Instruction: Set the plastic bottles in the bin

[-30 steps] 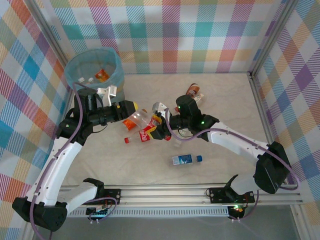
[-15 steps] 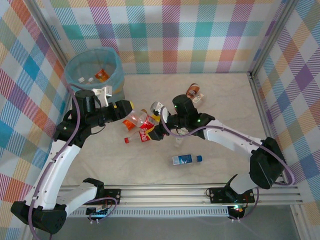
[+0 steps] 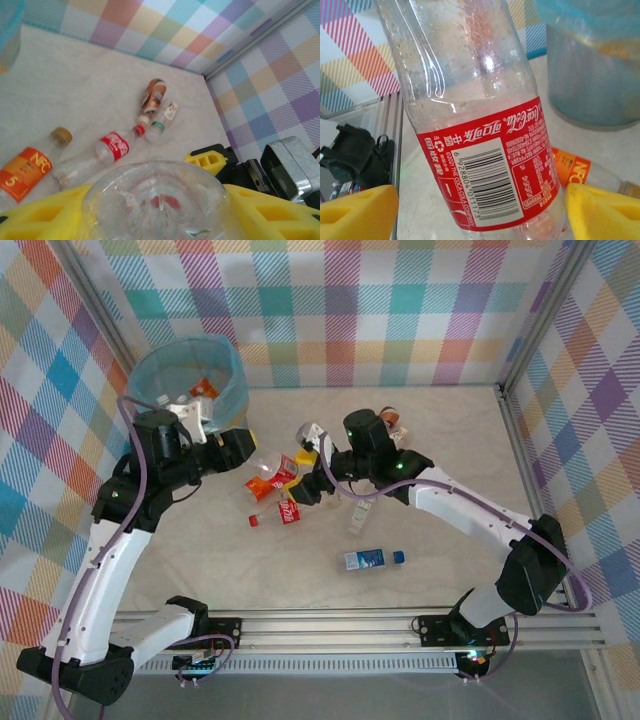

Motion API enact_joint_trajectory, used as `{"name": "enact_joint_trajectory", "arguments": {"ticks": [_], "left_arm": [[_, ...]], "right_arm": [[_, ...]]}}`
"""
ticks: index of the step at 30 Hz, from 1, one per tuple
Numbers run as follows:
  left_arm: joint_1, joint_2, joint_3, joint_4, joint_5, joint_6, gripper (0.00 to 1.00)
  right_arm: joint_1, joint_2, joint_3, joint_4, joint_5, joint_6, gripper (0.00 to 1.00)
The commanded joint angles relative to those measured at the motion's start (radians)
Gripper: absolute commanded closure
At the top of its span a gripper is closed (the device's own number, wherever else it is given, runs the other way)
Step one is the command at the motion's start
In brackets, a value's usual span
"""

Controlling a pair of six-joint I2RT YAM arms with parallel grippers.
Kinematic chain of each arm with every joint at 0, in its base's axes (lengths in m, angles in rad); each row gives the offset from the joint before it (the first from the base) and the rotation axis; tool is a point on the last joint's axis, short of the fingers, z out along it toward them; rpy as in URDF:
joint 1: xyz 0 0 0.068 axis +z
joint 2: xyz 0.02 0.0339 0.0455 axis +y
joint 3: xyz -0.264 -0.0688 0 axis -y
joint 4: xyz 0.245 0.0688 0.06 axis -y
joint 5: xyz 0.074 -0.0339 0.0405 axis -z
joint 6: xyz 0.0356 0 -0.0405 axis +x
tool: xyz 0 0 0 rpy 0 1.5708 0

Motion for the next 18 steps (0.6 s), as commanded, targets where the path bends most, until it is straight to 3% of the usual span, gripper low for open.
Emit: {"name": "enact_joint_trajectory", "arguments": {"ticks": [1,8,18], "left_arm": [[-0.002,0.027,0.110,-0.015,-0.079,0.069,0.93],[0.010,0.153,0.362,-0.036,-0.191,0.165,0.98],[0.059,0.347,0.728,-0.079,-0.427,0.280,0.98]], "right_arm": [[-0.003,0.026,0.103,-0.031,0.004,0.008,0.13],[-0.004,0.128,0.341,-0.043,0.049,0.010,0.09],[-0.003,0.366,0.719,-0.067,0.165,0.173,0.06]]}}
